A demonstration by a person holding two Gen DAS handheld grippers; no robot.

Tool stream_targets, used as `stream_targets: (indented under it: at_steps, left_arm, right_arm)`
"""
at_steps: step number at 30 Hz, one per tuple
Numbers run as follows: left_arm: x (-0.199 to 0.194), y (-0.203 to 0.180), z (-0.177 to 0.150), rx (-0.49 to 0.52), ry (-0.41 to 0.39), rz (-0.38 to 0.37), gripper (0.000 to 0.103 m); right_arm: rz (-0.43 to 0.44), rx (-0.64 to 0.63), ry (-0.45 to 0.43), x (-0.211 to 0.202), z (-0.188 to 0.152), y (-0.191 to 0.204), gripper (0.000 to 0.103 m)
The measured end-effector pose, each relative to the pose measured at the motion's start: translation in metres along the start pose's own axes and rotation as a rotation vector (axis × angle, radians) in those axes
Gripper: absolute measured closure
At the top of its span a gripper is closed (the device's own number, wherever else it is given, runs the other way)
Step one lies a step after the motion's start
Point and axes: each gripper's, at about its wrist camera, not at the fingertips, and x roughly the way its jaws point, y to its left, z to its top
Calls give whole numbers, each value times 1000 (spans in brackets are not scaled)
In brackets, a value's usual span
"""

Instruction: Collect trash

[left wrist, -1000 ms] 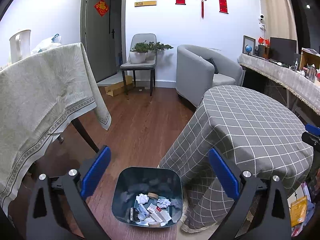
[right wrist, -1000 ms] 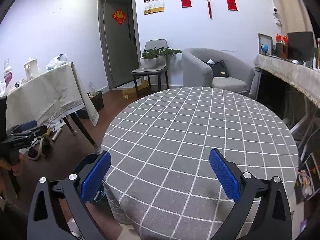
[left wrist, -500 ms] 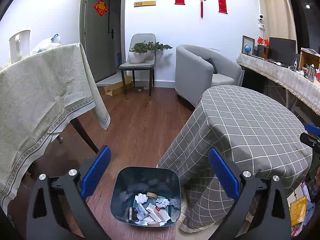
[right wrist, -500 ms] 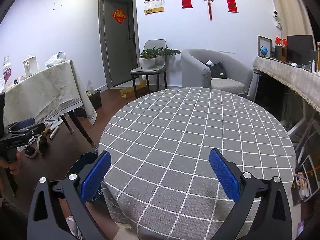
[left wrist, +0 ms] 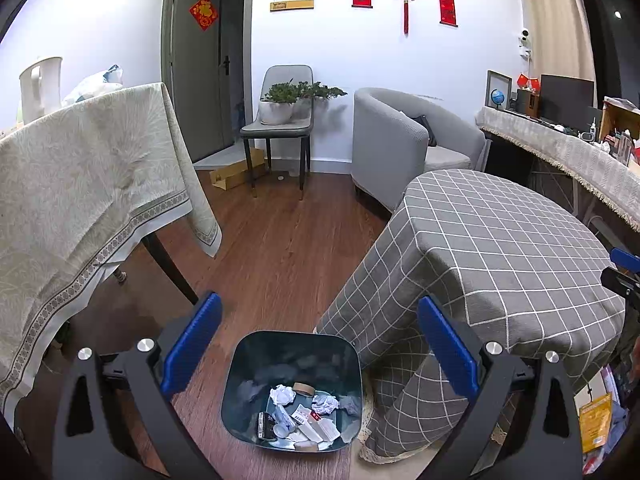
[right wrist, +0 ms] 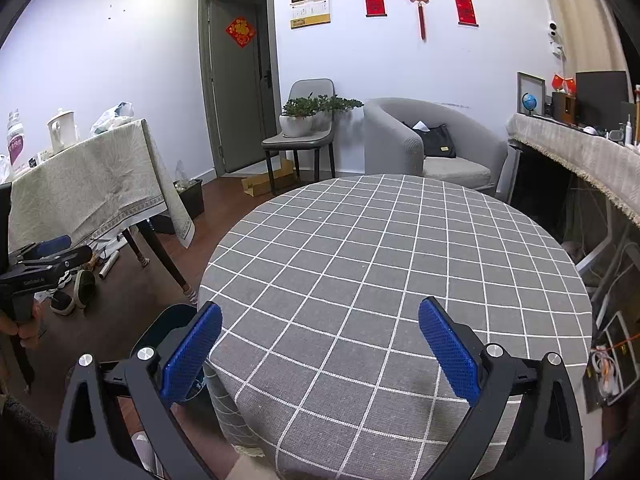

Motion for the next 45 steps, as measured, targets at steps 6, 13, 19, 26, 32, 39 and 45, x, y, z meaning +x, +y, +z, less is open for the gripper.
stream_targets:
  at_steps: [6, 13, 19, 26, 32, 39, 45]
  left_arm:
    - [0, 0, 0, -1, 0, 0, 3]
    - [0, 0, 0, -2, -1, 0, 3]
    - [0, 1, 1, -2, -1, 4, 3]
    - [0, 1, 2, -5, -1, 2, 3]
    - [-1, 1, 2, -8, -1, 3, 3]
    - [-1, 1, 1, -7, -3, 4, 3]
    - [-2, 0, 1, -6, -4, 6, 3]
  right_arm:
    - [-2, 0, 0, 1, 0, 0, 4]
    - [-2, -2, 0, 1, 0, 0, 4]
    - [-1, -2, -1, 2, 0, -1, 4]
    - [-3, -6, 3, 2, 0, 1, 4]
    - [-4, -4, 0, 2, 0, 2, 4]
    - [-6, -6, 1, 2, 0, 3, 4]
    - [-6, -6, 0, 2, 0, 4, 4]
